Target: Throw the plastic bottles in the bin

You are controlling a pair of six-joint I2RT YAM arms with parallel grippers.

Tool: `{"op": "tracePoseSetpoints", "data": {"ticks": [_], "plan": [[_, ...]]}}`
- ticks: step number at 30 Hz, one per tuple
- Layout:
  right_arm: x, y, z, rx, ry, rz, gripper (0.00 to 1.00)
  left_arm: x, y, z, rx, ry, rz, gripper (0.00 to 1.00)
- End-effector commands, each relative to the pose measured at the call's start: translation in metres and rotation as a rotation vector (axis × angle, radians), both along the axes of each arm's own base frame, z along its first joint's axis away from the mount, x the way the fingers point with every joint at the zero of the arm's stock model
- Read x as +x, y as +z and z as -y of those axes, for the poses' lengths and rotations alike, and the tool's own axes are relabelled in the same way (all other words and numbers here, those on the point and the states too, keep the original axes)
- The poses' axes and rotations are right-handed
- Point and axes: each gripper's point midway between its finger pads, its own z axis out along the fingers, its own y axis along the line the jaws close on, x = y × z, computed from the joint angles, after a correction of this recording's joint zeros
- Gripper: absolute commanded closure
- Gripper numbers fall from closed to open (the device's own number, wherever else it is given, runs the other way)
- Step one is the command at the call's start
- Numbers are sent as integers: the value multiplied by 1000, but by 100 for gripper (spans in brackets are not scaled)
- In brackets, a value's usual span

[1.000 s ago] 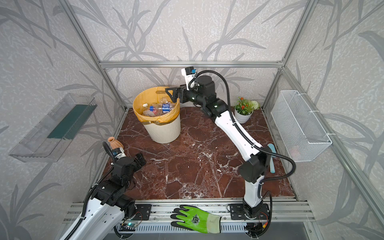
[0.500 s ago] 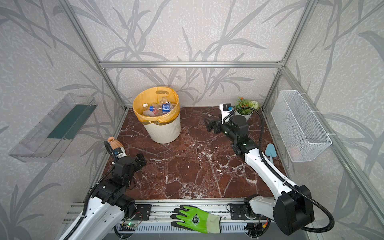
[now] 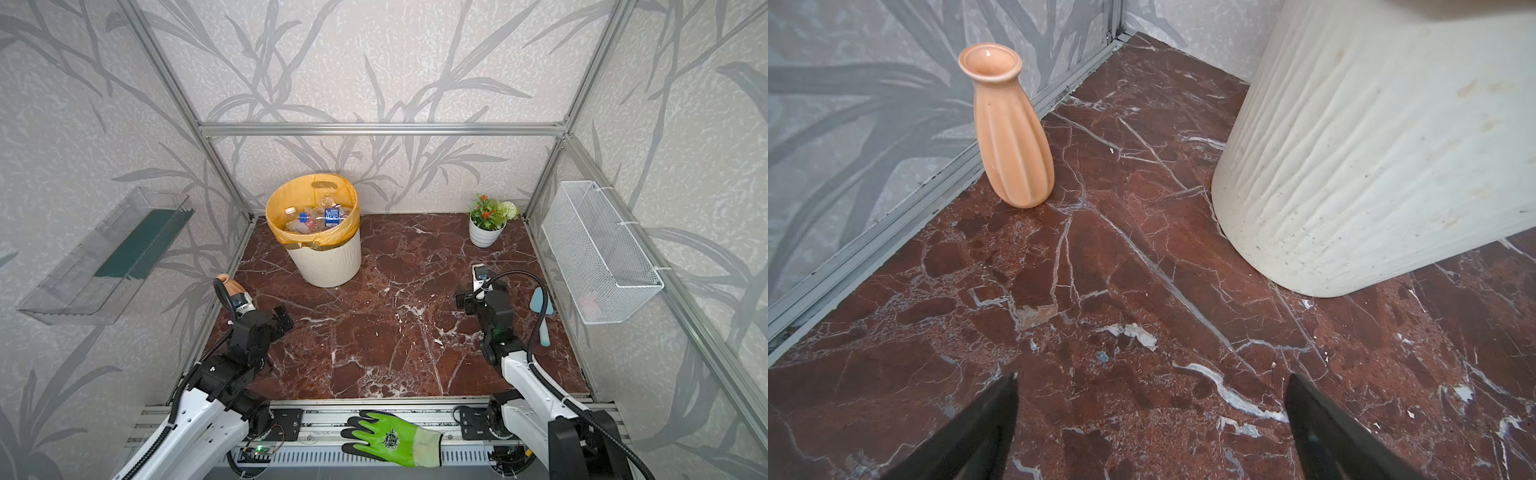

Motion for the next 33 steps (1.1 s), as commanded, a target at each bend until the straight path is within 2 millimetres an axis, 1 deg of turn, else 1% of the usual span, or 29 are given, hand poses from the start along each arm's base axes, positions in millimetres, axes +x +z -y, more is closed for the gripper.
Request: {"op": "tracePoseSetpoints", "data": {"ticks": [1, 2, 5, 8, 13, 15, 19, 23, 30, 33], "plan": [[13, 17, 0, 10, -3, 108, 1, 3, 15, -7, 28, 35, 43, 1], [17, 18, 0, 10, -4, 127, 1, 4, 16, -8, 37, 39, 46, 1], [26, 6, 1, 15, -10, 119, 1, 3, 15, -12, 60, 51, 40, 1], [35, -9, -3, 41, 15, 72, 1, 3, 16, -14, 74, 61, 38, 1], [43, -28, -5, 56, 23, 94, 1, 4, 18, -17, 98, 68, 41, 1], [45, -41, -4, 59, 14, 86, 1, 4, 19, -19, 115, 77, 39, 1], [48, -46, -1, 60, -9, 57, 1, 6, 20, -22, 145, 89, 34, 1], [62, -52, -4, 60, 11, -28, 1, 13, 24, -23, 182, 95, 47, 1], [62, -51, -3, 78, 15, -23, 1, 33, 35, -27, 315, 117, 70, 1], [62, -51, -3, 78, 15, -22, 1, 49, 38, -26, 402, 105, 94, 1]]}}
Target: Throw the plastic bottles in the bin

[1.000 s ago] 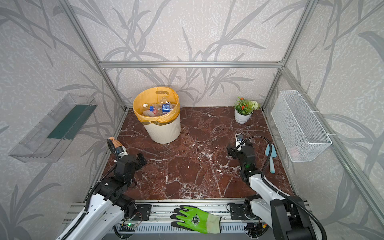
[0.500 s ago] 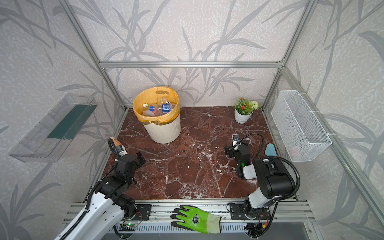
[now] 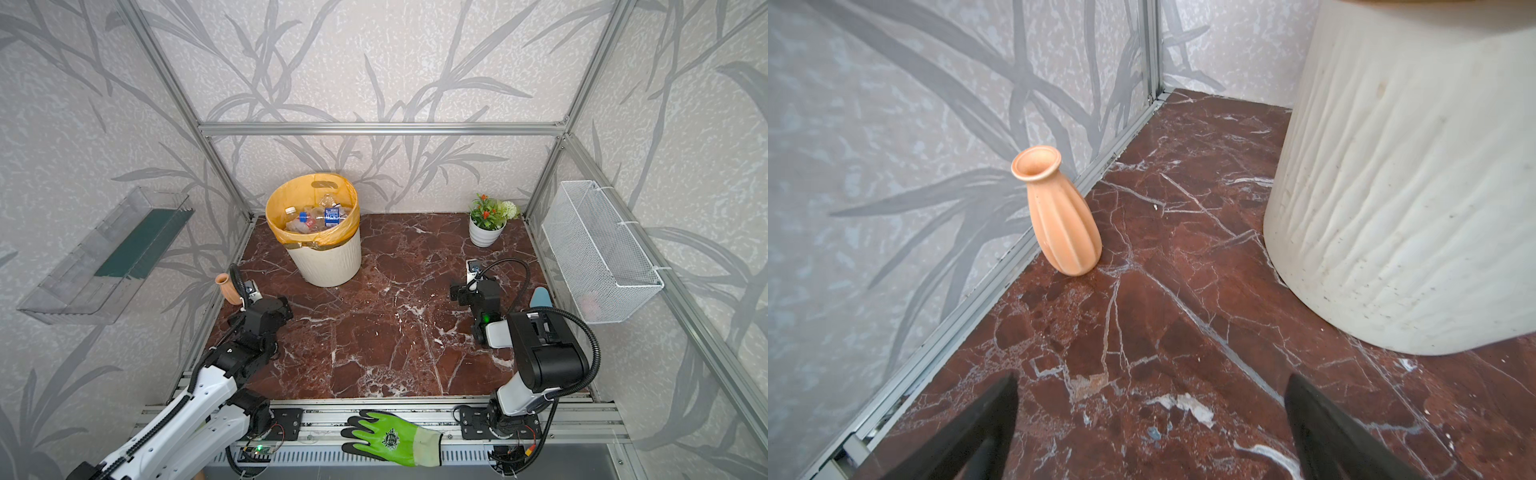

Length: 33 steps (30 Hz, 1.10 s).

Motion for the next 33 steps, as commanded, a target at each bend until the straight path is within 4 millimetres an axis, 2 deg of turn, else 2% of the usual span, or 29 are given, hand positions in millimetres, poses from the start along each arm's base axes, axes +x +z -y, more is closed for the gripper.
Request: {"op": "tracePoseSetpoints", "data": {"ticks": [1, 4, 8, 14, 17, 25, 27, 33], "plan": [[2, 7, 0, 11, 3, 17, 1, 19, 23, -6, 120, 24, 91, 1], [1, 7, 0, 10, 3, 16, 1, 36, 21, -12, 144, 38, 103, 1], [2, 8, 0, 10, 3, 18, 1, 62, 0, -18, 104, -30, 69, 1], [2, 7, -1, 10, 4, 17, 1, 87, -18, -20, 77, -117, 118, 1], [2, 8, 0, 8, 4, 18, 1, 94, -25, -20, 65, -141, 144, 1], [2, 7, -1, 8, 4, 17, 1, 112, -62, -19, 22, -183, 87, 1], [2, 7, 0, 10, 3, 17, 1, 120, -67, -20, 24, -184, 69, 1], [2, 7, 0, 8, 4, 17, 1, 120, -67, -21, 2, -193, 50, 1]]}}
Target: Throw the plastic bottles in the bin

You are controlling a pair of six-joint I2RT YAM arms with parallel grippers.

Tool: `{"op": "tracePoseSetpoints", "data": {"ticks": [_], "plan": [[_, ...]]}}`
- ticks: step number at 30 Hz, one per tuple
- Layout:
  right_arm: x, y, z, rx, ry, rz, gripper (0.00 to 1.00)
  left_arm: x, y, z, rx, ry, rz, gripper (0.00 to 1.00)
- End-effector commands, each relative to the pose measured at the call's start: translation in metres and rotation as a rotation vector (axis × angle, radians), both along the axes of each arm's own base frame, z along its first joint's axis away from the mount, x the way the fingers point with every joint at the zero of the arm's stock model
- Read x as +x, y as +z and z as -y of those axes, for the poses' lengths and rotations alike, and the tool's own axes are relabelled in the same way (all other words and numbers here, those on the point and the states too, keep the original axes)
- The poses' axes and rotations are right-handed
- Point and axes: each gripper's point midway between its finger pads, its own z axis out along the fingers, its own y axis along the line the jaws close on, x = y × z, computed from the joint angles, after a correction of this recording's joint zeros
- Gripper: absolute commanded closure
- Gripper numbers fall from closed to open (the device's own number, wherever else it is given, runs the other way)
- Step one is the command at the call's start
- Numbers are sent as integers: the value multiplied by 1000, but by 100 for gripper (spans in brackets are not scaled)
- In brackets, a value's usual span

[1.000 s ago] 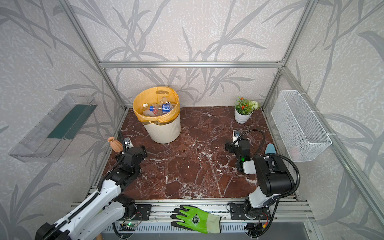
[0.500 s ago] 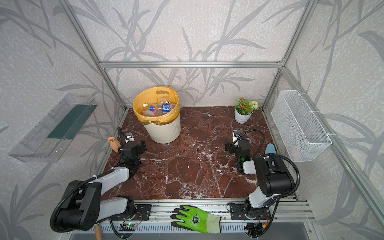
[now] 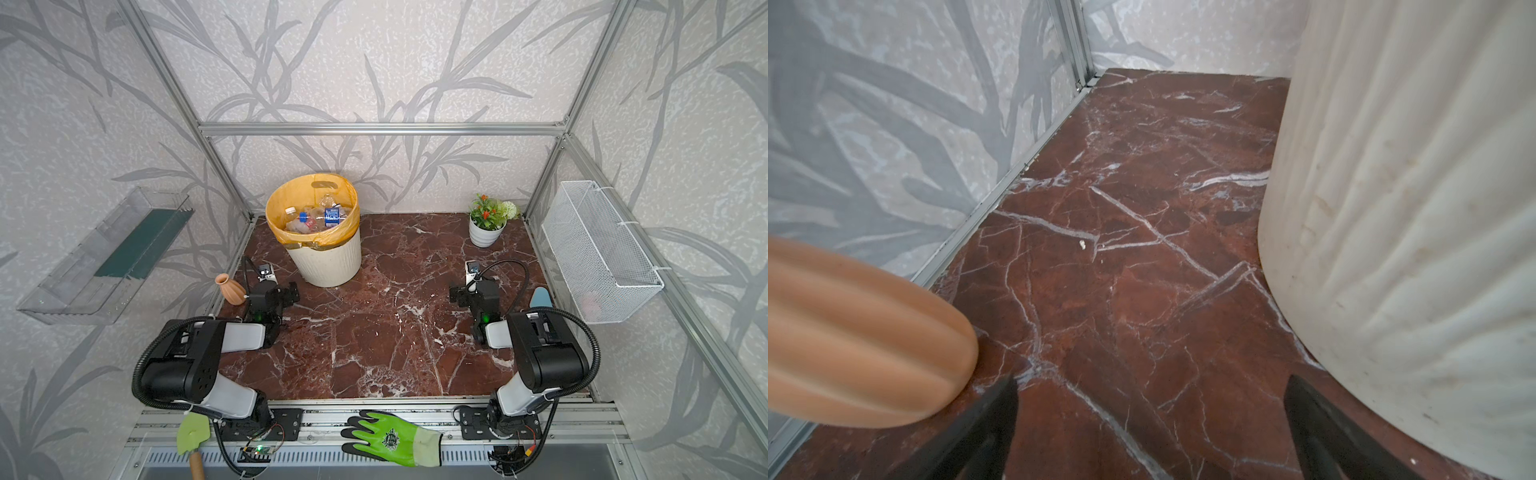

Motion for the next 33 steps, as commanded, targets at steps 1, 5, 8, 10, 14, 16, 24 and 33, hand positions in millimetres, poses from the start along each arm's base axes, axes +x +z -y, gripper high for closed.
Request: {"op": "tracePoseSetpoints", "data": {"ticks": [1, 5, 8, 10, 14, 16, 24, 33], "plan": [[3, 11, 1, 6, -3, 35, 1, 9, 14, 2, -4, -22, 39, 1], [3, 11, 1, 6, -4, 35, 1, 10, 15, 2, -4, -21, 46, 1], [3, 11, 1, 6, -4, 35, 1, 9, 15, 2, -4, -22, 43, 1], [3, 11, 1, 6, -4, 36, 1, 10, 15, 2, -4, -22, 43, 1], [3, 11, 1, 6, -4, 34, 1, 10, 15, 2, -4, -20, 44, 1], [3, 11, 1, 5, -3, 35, 1, 9, 15, 2, -4, -20, 43, 1], [3, 11, 1, 6, -4, 33, 1, 10, 15, 2, -4, -22, 44, 1], [3, 10, 1, 6, -3, 33, 1, 9, 15, 2, -4, -21, 43, 1]]}}
